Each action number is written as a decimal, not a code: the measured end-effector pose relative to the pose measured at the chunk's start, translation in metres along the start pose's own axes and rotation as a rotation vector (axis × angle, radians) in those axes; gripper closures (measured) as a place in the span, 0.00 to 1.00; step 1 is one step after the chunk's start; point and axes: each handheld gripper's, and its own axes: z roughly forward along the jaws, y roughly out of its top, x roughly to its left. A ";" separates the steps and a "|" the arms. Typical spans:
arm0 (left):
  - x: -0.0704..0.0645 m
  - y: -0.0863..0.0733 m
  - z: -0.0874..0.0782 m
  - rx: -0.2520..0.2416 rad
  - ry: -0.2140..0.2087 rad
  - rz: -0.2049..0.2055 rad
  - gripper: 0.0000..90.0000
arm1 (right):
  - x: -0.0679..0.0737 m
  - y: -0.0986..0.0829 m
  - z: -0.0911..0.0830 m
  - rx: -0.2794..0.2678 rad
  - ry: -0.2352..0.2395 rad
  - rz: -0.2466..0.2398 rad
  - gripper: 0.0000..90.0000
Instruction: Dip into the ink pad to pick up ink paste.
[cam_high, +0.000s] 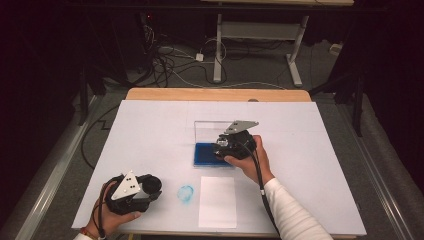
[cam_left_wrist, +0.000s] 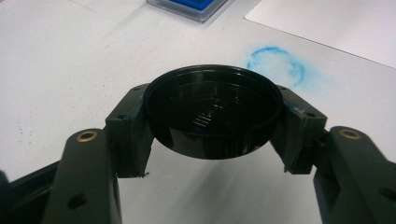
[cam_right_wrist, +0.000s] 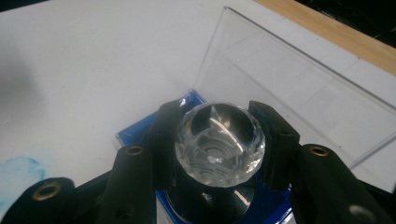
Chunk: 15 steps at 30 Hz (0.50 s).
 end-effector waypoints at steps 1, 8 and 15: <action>0.000 0.000 0.000 0.001 0.001 0.001 0.40 | 0.001 0.001 -0.003 -0.005 -0.005 -0.008 0.63; 0.000 0.000 0.000 0.005 0.004 0.000 0.40 | 0.006 0.007 -0.028 -0.055 0.000 -0.019 0.63; 0.000 -0.001 -0.001 0.009 0.015 -0.005 0.40 | 0.010 0.006 -0.052 -0.100 0.013 -0.036 0.63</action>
